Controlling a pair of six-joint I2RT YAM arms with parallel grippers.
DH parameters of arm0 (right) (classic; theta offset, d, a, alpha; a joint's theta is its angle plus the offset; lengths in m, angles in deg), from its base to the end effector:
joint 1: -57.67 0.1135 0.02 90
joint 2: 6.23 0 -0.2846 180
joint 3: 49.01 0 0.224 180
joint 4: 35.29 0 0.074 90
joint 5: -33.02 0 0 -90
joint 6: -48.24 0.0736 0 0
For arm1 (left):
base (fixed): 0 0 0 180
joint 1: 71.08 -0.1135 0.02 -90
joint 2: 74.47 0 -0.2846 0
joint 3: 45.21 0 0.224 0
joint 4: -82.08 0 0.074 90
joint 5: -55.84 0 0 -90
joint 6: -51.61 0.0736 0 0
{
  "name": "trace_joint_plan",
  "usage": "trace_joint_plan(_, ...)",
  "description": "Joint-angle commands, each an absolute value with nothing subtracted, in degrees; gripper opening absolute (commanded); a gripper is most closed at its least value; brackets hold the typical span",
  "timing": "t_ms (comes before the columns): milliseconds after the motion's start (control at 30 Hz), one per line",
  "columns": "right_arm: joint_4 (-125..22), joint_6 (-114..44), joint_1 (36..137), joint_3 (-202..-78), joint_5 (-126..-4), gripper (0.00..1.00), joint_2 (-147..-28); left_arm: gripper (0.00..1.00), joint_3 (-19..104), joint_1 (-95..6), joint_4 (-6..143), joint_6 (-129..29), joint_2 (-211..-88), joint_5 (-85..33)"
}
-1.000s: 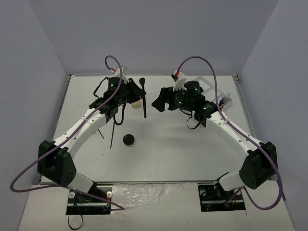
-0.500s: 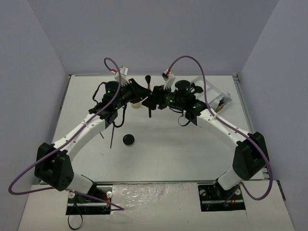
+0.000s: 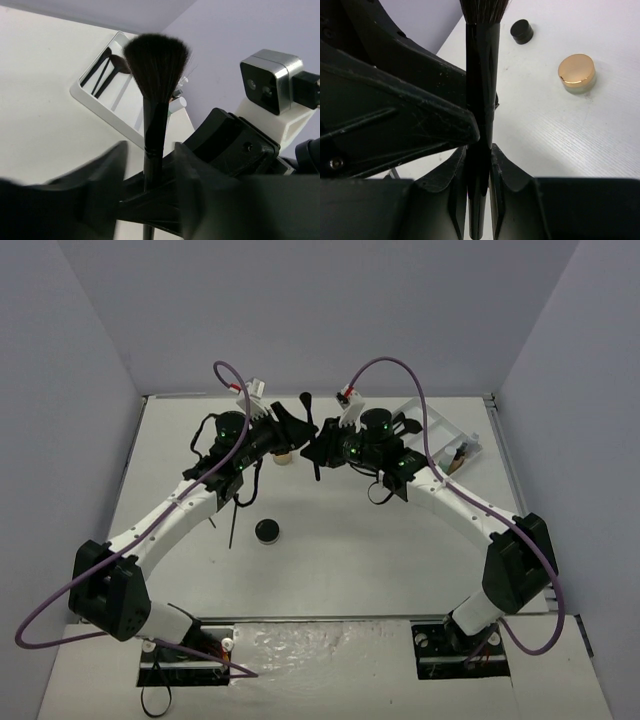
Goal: Organize the makeup
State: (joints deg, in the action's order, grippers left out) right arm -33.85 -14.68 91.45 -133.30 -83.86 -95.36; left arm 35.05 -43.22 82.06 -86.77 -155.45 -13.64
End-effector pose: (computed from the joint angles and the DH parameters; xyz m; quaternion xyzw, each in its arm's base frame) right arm 0.2959 0.2380 0.3709 -0.2005 0.6973 0.4837 0.4895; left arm 0.2906 -0.1828 0.3899 -0.0016 0.7114 -0.5265 0.4656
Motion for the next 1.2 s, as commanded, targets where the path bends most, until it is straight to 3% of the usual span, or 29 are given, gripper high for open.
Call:
trace_joint_plan(0,-33.2,-16.29,91.51,-135.66,-76.22,0.0,-91.24,0.66,36.04,-42.95,79.61,-81.67,-152.03,-16.98)
trace_joint_plan(133,-37.13,-16.69,91.14,-135.66,-69.33,0.0,-91.24,0.89,36.85,-43.59,71.02,-76.19,-148.93,-24.3)
trace_joint_plan(300,-43.77,-12.79,88.12,-136.8,-53.5,0.0,-94.02,0.96,37.1,-44.68,58.82,-67.93,-142.47,-36.3)
trace_joint_plan(500,-45.22,-2.03,79.71,-137.43,-43.19,0.0,-99.64,0.96,33.2,-46.56,46.83,-62.13,-135.36,-46.53)
trace_joint_plan(967,-45.69,7.34,72.06,-156.66,-36.61,0.0,-123.51,0.96,23.11,-51.06,38.86,-61.94,-125.04,-48.64)
trace_joint_plan(1167,-46.46,12.23,70.11,-163.04,-36.89,0.13,-130.53,0.96,22.14,-51.22,37.34,-62.87,-124.48,-48.08)
